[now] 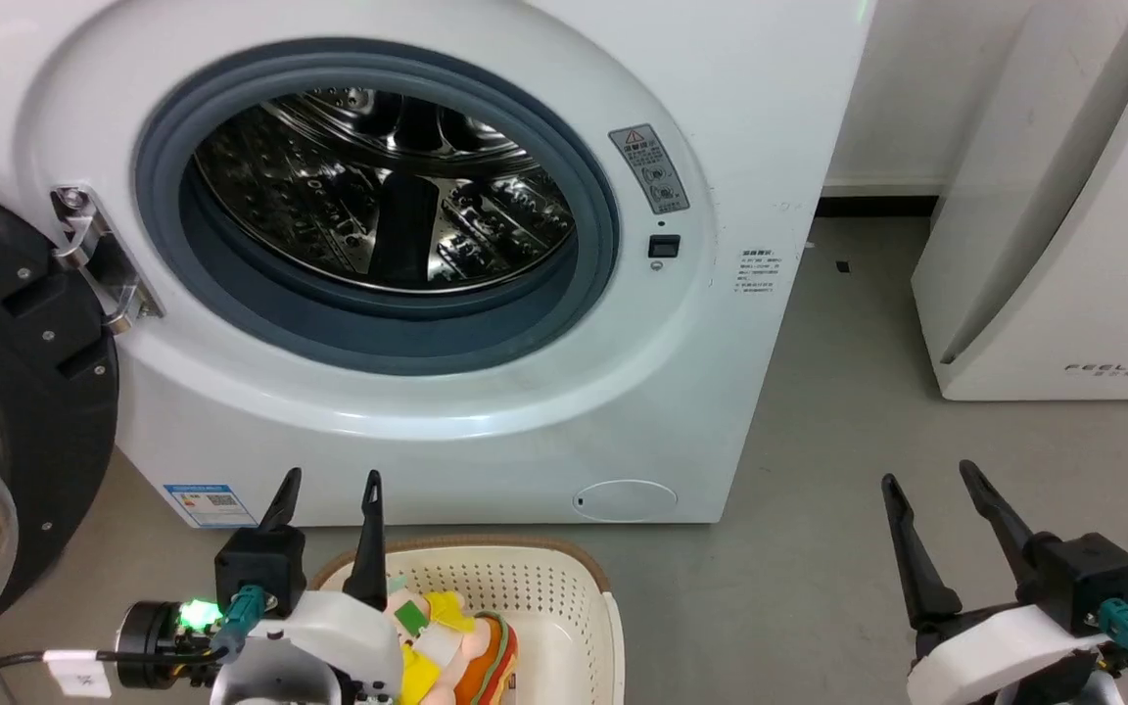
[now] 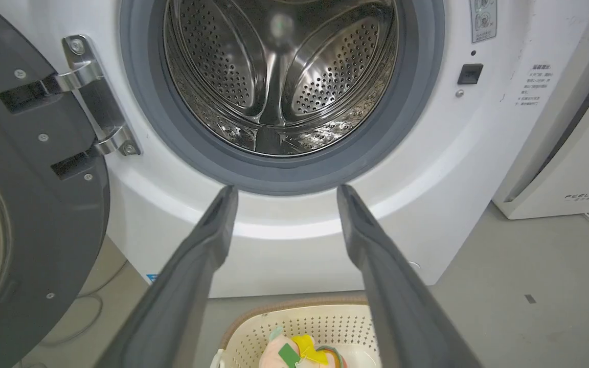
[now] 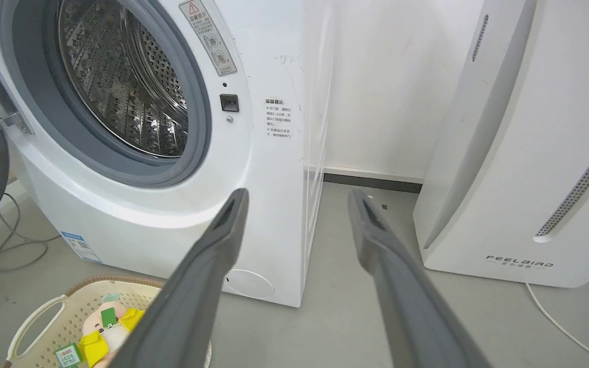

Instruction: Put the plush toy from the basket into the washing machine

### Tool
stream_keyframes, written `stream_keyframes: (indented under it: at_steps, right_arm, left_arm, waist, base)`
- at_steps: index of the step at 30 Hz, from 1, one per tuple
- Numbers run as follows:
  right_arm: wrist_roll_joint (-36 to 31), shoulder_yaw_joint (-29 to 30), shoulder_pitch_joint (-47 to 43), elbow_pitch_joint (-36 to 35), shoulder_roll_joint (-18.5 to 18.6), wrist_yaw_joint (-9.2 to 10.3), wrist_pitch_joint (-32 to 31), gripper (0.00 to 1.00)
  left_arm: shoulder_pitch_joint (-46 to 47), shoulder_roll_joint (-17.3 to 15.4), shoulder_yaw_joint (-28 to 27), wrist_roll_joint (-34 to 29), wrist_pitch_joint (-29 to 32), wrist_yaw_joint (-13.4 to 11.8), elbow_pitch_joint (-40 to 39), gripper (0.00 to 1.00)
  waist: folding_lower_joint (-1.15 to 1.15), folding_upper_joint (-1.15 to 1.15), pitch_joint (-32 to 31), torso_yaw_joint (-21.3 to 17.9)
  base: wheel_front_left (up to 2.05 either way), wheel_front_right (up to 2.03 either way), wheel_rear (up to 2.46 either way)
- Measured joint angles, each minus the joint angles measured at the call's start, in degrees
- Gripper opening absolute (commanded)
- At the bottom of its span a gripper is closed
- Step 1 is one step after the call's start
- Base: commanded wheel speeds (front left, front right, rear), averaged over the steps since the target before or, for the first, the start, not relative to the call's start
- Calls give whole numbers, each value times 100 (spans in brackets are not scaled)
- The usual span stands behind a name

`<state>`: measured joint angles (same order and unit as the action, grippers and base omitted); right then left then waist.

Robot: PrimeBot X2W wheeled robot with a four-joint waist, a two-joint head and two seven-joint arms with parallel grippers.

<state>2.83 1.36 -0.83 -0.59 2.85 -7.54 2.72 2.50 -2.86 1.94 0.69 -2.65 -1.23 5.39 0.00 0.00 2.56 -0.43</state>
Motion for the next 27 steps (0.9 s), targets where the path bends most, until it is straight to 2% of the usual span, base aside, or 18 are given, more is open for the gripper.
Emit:
stream_keyframes:
  at_steps: [12,27]
  right_arm:
    - [196,35,159,-35,0,0,143,100]
    - [465,78,486,-140,0,0,321,100]
  left_arm:
    - [485,-59,114,9,-144,89,911,100]
    - [1337,-349,265,110,-215,200,2358,100]
  waist:
    - [0,0,419,-106]
    - [1,0,1193,-322]
  base:
    - [0,0,0]
    - [0,0,0]
